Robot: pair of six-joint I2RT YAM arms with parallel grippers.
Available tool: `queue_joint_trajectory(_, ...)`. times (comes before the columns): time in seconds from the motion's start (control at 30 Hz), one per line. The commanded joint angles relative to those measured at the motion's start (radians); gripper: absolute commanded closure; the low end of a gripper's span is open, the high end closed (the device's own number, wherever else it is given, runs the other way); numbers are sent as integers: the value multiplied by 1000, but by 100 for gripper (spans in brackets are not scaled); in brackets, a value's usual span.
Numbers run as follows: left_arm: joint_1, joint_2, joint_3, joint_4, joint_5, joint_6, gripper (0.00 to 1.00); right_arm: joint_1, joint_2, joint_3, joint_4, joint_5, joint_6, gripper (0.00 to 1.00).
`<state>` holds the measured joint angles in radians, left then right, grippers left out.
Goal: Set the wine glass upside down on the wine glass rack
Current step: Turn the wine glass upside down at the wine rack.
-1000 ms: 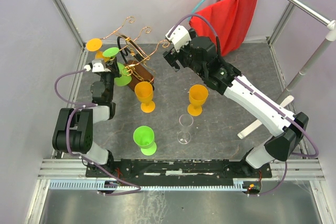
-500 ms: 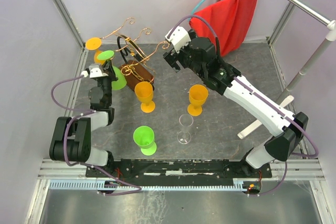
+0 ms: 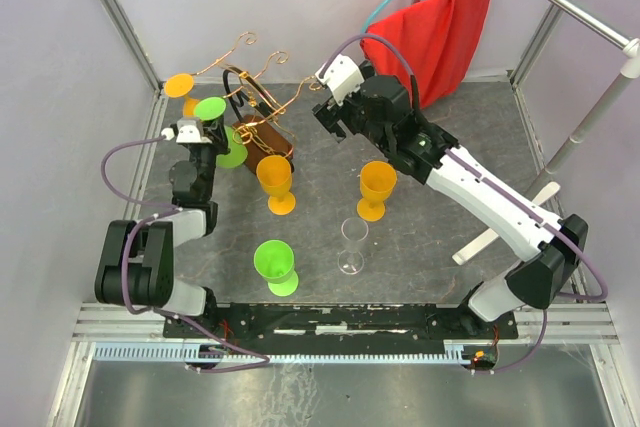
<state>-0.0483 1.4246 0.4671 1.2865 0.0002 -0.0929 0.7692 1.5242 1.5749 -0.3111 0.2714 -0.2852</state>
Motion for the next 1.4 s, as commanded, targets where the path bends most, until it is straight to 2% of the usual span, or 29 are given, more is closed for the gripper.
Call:
queue_joint_trajectory(0.0, -7, 43, 46, 84, 55, -42, 63, -5, -52, -3, 20, 33, 7, 3)
queue_joint_trajectory(0.17, -7, 37, 37, 84, 48, -43, 53, -5, -55, -1, 9, 44, 9, 3)
queue_joint_trajectory(0.27, -7, 6, 11, 61, 26, -22, 38, -5, -50, 3, 3, 48, 13, 3)
queue_joint_trajectory(0.37, -7, -46, -18, 10, -1, 2, 30, -7, -46, 6, -3, 52, 14, 3)
queue_joint_trajectory(0.57, -7, -179, -77, -156, -75, 26, 21, -10, -37, 19, -23, 77, 23, 4)
queue_joint_trajectory(0.73, -7, -311, -93, -368, -46, 24, 16, -19, -53, -5, 1, 141, 43, 4)
queue_joint_trajectory(0.83, -7, -396, -85, -511, -36, 14, 15, -45, -41, 10, -39, 153, 86, 5)
queue_joint_trajectory(0.97, -6, -528, -9, -774, -43, 32, 15, -113, -39, 13, -141, 175, 216, 11)
queue_joint_trajectory(1.13, -5, -644, 137, -1048, -89, 93, 10, -184, -98, -82, -237, 107, 344, 9)
queue_joint_trajectory(1.23, -5, -663, 241, -1160, -95, 95, 9, -189, -128, -126, -305, 58, 388, 9)
queue_joint_trajectory(1.37, -5, -625, 374, -1195, -69, 50, 8, -189, -171, -169, -379, -25, 444, 10)
